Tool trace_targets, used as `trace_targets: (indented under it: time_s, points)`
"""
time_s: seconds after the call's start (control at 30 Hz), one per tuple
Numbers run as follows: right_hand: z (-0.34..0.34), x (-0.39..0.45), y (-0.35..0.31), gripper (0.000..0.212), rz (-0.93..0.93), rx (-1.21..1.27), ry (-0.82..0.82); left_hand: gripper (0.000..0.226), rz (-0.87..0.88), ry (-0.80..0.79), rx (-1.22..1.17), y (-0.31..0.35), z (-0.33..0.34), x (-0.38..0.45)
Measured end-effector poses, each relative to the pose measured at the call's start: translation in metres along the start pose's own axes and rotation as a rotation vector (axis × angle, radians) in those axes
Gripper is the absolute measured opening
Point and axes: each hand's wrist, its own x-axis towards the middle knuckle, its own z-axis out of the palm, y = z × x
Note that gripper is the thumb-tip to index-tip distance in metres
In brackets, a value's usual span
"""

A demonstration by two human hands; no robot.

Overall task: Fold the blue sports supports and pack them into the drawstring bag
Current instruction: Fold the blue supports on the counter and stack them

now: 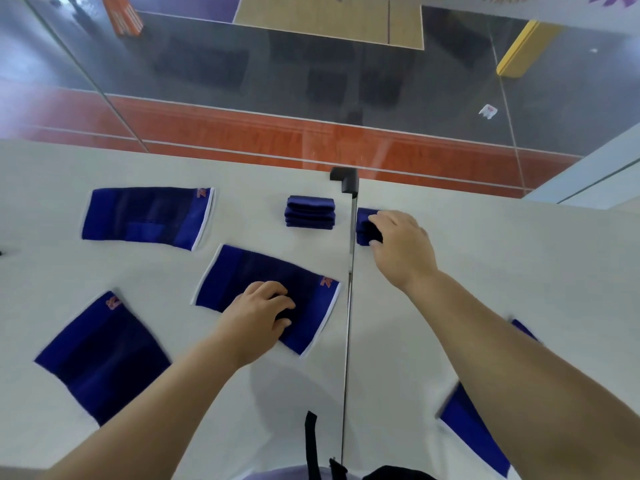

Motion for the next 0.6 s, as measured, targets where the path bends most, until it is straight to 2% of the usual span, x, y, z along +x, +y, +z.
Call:
trace_targets:
  time_s: [0.1,0.23,0.33,0.47,0.53,0.6]
  points:
    - [-0.001,-0.029,-0.002,0.035,-0.116,0.061,0.094,0.034,-0.084,0.032,0.031,-0.013,0.001,-0.008]
    - [0.012,-0.072,-0.008,0.029,-0.172,0.114,0.046,0.048,-0.211,-0.107,0.065,-0.026,0.002,-0.019]
    - [0.025,-0.096,-0.024,0.026,-0.225,0.172,-0.028,0.049,-0.240,-0.121,0.099,-0.021,0.000,-0.026]
    - [0.037,-0.111,-0.052,0.033,-0.310,0.173,-0.152,0.048,-0.263,-0.089,0.211,-0.006,0.002,-0.035]
    - [0.041,-0.112,-0.064,0.036,-0.330,0.088,-0.245,0.045,-0.257,-0.089,0.153,-0.001,0.004,-0.041]
    - [0.045,-0.110,-0.071,0.039,-0.261,-0.036,-0.373,0.041,-0.261,-0.096,0.039,0.003,0.007,-0.049]
